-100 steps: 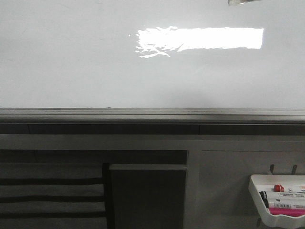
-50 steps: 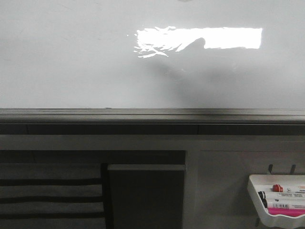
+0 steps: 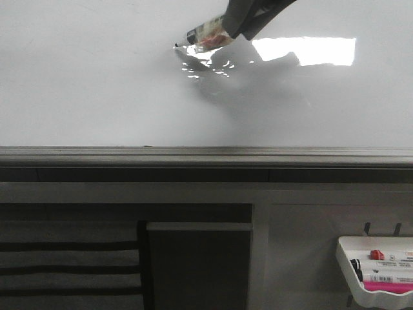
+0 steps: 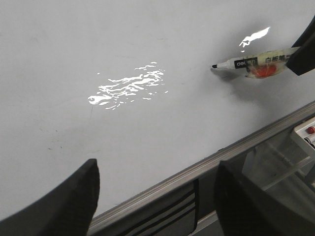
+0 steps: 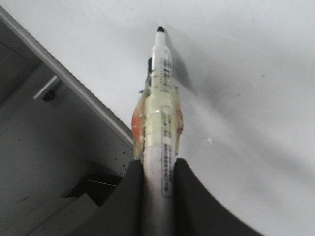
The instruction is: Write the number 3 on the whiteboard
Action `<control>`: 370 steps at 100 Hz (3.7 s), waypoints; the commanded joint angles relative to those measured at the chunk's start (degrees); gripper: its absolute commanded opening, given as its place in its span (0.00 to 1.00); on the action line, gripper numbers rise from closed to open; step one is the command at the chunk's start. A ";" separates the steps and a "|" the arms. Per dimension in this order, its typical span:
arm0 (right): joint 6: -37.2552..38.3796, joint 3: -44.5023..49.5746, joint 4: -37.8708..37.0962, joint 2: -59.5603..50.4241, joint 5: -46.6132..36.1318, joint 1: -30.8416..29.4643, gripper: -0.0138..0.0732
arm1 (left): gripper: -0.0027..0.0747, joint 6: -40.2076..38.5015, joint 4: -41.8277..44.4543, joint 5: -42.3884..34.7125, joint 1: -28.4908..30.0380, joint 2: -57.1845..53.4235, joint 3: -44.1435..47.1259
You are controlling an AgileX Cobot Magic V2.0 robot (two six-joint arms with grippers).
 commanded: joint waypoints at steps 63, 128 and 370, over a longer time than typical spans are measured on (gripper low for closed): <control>3.06 -0.56 -3.91 0.55 -2.64 -0.72 0.07 | 0.47 -0.60 -1.06 -4.34 0.06 -0.18 -1.47; 1.71 1.58 -2.31 -3.40 -2.97 4.02 0.07 | 0.30 -0.60 -1.06 -4.34 0.06 0.06 -1.47; -42.84 15.49 -1.57 -21.16 -8.55 14.22 0.07 | 0.39 35.35 -6.38 1.50 -22.69 25.58 -12.69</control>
